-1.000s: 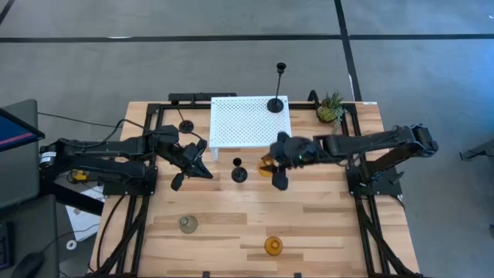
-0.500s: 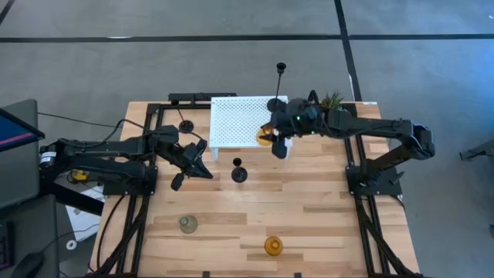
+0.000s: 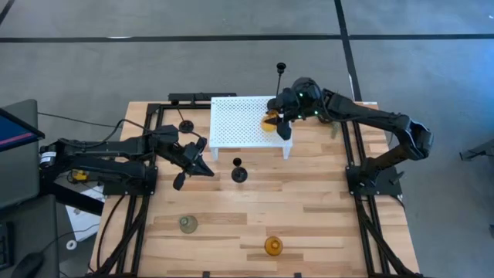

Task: Pick & Place candle stick holders
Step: Put the top orange candle holder on the shelf, then put the top black candle holder on the shelf

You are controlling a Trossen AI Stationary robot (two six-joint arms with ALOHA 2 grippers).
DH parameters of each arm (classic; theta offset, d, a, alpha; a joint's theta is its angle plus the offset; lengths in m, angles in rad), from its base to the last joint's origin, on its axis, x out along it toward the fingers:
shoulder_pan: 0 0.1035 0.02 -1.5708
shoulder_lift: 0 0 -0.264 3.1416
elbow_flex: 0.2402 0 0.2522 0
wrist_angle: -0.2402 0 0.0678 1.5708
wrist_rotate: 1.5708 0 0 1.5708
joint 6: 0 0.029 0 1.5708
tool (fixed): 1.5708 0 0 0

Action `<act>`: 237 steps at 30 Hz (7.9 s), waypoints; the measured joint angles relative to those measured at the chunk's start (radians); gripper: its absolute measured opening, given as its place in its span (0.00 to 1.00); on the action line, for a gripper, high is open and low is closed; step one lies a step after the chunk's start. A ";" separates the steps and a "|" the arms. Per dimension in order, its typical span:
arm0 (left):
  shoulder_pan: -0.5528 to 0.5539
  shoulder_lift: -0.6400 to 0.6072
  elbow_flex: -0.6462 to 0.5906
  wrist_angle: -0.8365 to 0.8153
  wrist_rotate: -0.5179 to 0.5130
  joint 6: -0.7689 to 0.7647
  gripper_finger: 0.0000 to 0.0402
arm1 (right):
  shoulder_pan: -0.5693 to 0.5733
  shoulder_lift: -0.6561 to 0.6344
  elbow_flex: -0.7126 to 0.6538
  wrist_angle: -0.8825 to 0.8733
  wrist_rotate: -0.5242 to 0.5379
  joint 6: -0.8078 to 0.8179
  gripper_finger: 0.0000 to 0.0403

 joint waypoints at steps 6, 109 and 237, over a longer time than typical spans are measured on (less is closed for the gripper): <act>0.000 0.000 0.000 0.004 -0.001 0.001 0.01 | -0.041 0.017 0.001 -0.003 -0.053 -0.001 0.36; 0.002 0.000 0.000 0.011 -0.001 0.000 0.01 | -0.017 -0.253 0.050 -0.424 0.109 -0.026 0.08; 0.002 -0.446 -0.190 -0.513 -1.437 -0.367 0.01 | 0.304 -0.683 -0.751 0.181 0.473 0.149 0.00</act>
